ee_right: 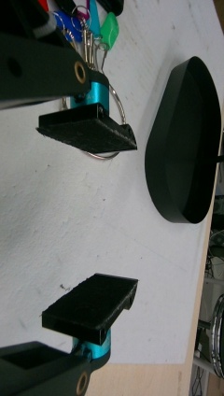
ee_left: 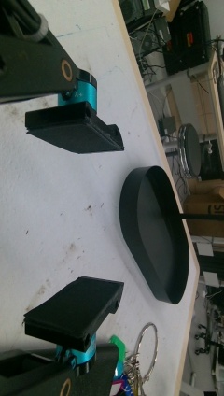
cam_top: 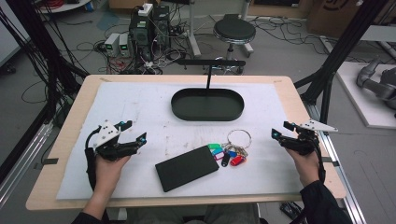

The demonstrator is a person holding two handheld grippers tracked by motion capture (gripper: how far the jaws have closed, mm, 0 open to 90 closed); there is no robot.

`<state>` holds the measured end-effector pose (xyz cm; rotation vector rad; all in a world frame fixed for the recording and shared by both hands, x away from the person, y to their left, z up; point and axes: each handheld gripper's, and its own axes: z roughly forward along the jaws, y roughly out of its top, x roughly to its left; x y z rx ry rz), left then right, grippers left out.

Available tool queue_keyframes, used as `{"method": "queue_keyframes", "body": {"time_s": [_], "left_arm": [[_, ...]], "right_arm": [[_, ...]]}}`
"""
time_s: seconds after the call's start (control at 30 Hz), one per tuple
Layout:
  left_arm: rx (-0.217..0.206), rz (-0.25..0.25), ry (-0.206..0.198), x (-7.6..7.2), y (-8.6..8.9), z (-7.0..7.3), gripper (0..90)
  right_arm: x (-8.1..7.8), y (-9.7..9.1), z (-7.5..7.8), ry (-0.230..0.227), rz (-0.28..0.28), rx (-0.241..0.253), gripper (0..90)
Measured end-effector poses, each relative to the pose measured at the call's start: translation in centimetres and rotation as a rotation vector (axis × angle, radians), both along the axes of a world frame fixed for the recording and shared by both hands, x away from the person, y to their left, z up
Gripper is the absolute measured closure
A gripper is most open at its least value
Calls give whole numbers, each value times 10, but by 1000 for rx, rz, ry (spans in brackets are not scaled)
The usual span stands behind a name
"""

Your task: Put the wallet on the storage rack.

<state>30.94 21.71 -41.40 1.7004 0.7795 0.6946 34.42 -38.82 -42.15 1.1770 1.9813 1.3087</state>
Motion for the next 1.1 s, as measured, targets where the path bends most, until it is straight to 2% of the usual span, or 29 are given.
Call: {"method": "queue_keyframes", "body": {"time_s": [0.1,0.27,0.43,0.53,0.67,0.83,0.93,1.1], "left_arm": [[12,-13,13,-2,-3,0,274],[0,-14,17,-3,-5,1,267],[-18,-3,34,-5,-5,1,267],[-14,-4,35,-7,-6,1,267],[-26,-14,43,-9,-9,3,267],[-17,-24,50,-14,-13,5,267],[-6,-17,71,-19,-17,6,267],[-14,-24,103,-30,-20,4,267]], "right_arm": [[1,0,0,-4,-8,-10,306],[4,1,-2,21,-19,-30,301],[3,1,-2,15,-22,-45,305],[1,1,-1,9,-25,-64,306],[1,1,-1,13,-28,-70,306],[1,2,-1,16,-29,-72,306],[1,2,-1,16,-28,-72,305],[2,2,-1,10,-32,-76,306]]}}
